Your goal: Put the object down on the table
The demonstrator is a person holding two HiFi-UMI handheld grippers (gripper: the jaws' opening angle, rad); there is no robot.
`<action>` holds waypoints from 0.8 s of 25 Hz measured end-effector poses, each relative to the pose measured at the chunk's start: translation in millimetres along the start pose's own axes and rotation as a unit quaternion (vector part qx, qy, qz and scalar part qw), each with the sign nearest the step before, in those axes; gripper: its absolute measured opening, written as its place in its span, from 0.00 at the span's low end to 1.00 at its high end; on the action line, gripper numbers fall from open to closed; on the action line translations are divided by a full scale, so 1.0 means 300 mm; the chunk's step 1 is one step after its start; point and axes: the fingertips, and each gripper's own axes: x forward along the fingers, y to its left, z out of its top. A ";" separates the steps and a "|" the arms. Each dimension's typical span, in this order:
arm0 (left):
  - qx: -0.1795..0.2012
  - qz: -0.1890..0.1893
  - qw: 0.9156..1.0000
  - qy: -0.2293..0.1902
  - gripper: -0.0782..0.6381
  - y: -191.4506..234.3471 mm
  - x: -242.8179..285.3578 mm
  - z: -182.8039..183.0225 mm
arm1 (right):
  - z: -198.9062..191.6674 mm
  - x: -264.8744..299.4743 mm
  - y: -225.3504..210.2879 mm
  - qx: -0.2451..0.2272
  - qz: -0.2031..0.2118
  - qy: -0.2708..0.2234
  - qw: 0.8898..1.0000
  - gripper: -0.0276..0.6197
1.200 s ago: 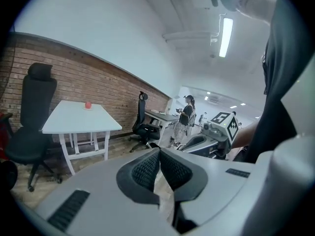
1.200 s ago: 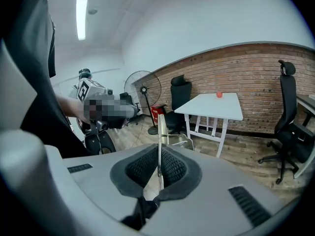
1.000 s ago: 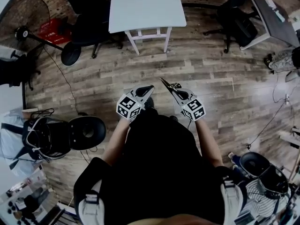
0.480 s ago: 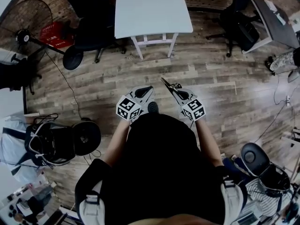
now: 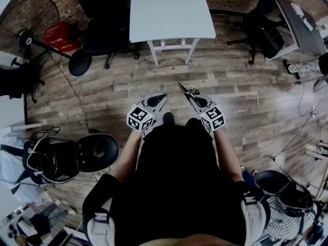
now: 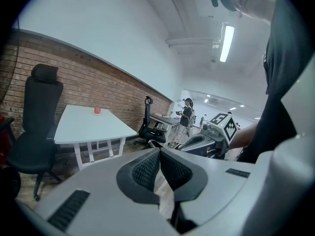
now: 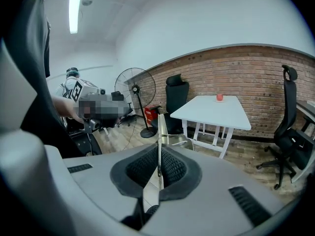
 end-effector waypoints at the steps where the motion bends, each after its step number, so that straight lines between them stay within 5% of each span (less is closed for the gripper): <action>1: 0.000 0.001 1.000 0.000 0.14 0.002 -0.002 0.003 | 0.003 0.002 -0.001 0.001 0.000 0.000 1.000 0.04; 20: -0.030 0.061 0.998 -0.006 0.14 0.094 -0.001 0.018 | 0.089 0.099 -0.169 -0.010 0.031 0.000 0.999 0.04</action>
